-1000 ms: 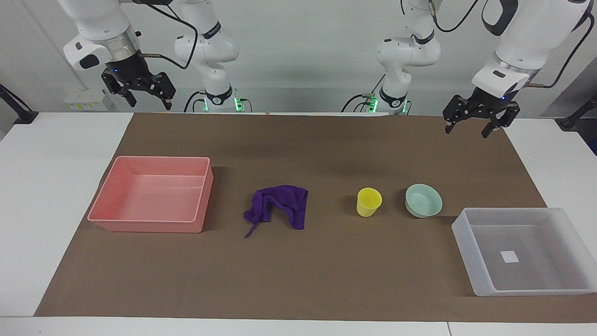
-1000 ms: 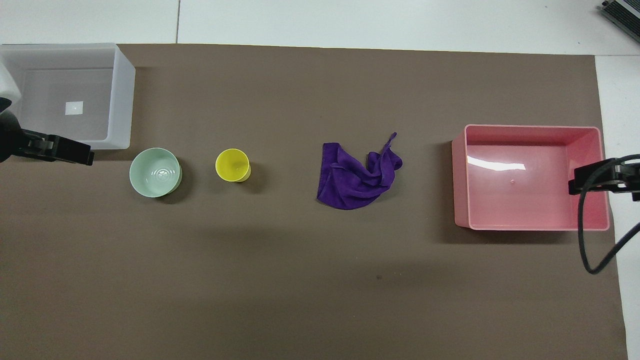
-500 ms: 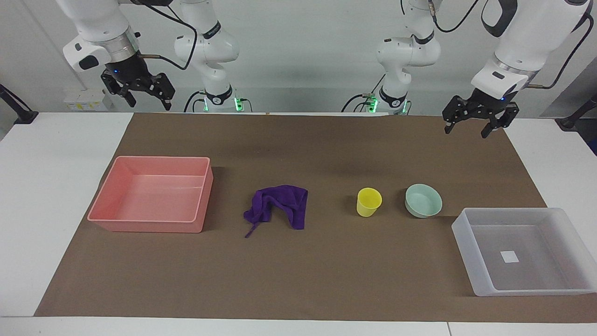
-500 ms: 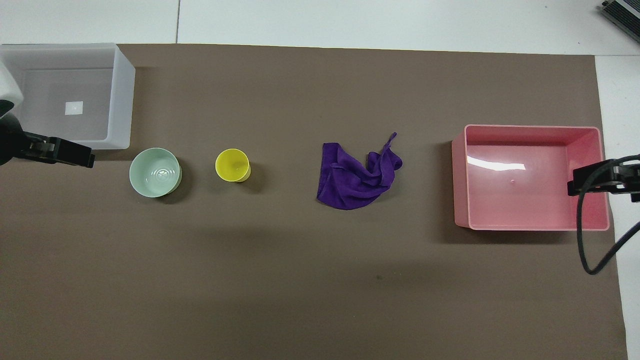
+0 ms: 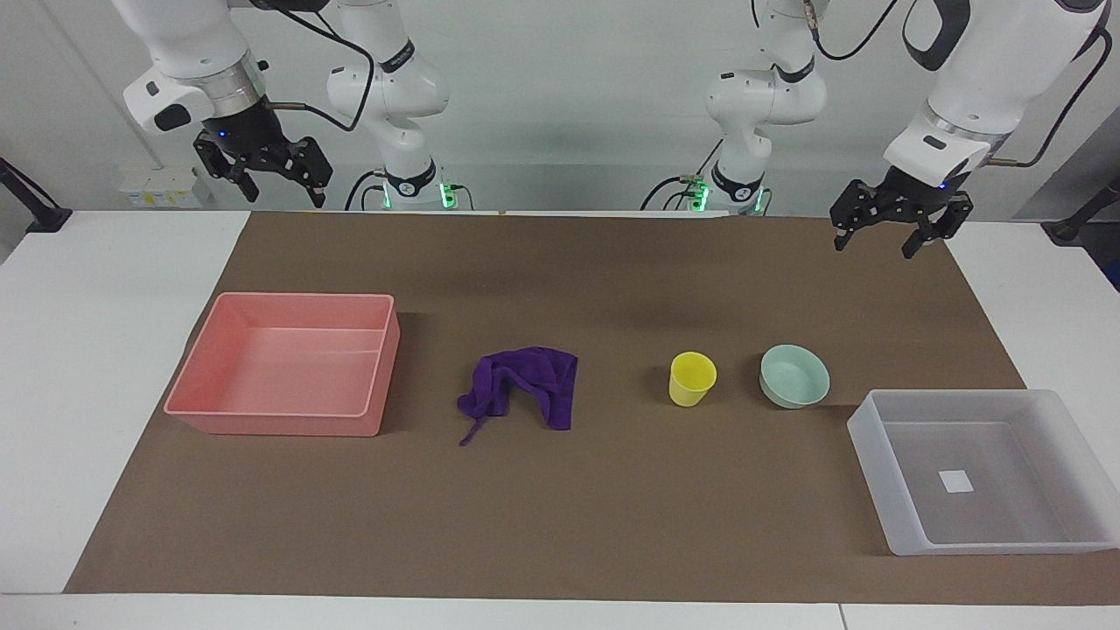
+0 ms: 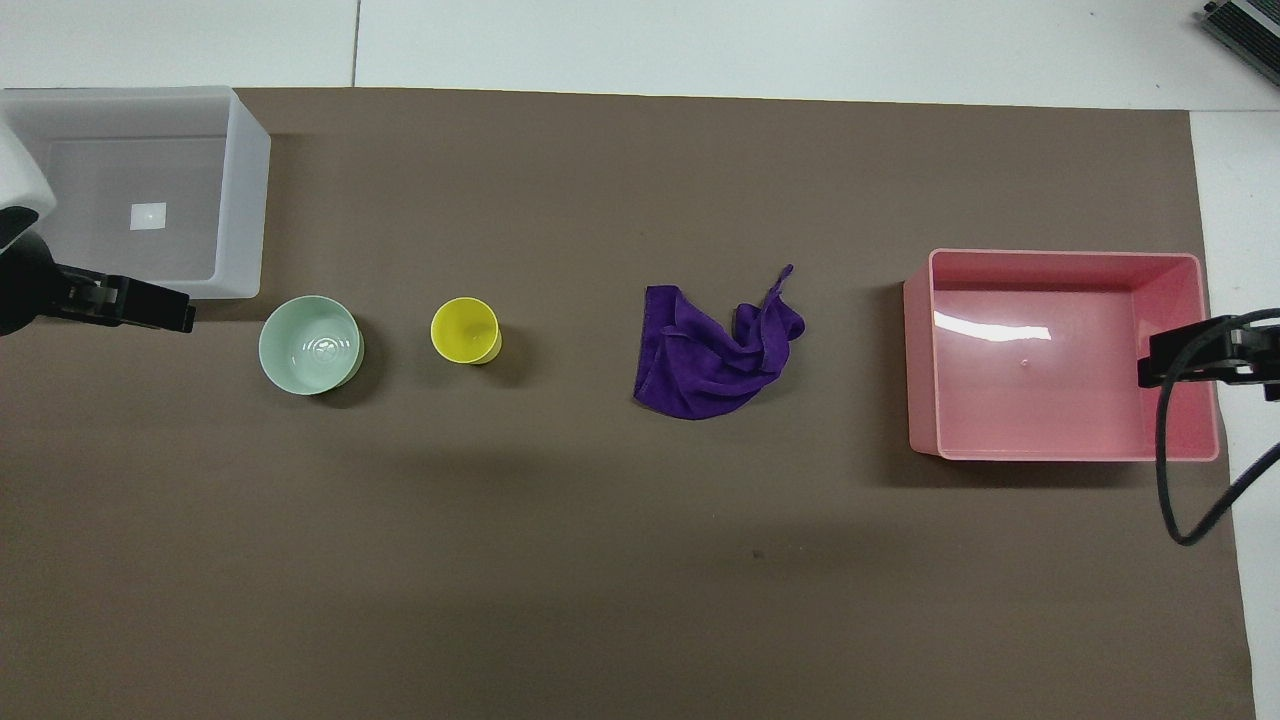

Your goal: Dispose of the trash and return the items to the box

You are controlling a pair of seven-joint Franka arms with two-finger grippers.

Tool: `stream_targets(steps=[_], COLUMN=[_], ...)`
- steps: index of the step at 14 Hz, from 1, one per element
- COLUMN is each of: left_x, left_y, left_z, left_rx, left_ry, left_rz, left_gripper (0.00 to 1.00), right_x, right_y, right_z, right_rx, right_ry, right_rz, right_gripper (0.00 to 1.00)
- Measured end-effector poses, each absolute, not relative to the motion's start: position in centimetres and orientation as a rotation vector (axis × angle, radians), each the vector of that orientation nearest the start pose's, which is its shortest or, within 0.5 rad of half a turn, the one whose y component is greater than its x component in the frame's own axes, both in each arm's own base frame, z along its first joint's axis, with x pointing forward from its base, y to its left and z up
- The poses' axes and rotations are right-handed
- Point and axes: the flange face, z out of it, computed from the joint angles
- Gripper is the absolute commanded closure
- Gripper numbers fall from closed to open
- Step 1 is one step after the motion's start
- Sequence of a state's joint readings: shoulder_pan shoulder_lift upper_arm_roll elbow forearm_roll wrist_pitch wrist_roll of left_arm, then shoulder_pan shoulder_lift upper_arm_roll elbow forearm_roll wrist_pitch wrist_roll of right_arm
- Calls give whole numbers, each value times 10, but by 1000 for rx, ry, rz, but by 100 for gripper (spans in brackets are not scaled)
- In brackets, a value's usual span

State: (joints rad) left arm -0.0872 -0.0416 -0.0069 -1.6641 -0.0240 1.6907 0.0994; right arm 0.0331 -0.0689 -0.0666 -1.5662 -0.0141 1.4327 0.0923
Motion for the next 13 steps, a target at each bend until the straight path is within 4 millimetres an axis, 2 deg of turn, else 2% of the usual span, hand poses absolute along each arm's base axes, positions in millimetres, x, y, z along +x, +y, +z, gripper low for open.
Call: stream_targets(steps=[7, 13], left_x=[555, 567], left_y=[-37, -28], left_z=[566, 515], left_rx=[-3147, -3146], left_ry=[254, 231], left_rz=[-175, -188], left_gripper=[0, 0], right_x=[513, 512], right_y=[-20, -20], right_z=[637, 630], right_rx=[-3143, -3142], right_ry=[198, 195], right_rz=[147, 46], right_gripper=[0, 0])
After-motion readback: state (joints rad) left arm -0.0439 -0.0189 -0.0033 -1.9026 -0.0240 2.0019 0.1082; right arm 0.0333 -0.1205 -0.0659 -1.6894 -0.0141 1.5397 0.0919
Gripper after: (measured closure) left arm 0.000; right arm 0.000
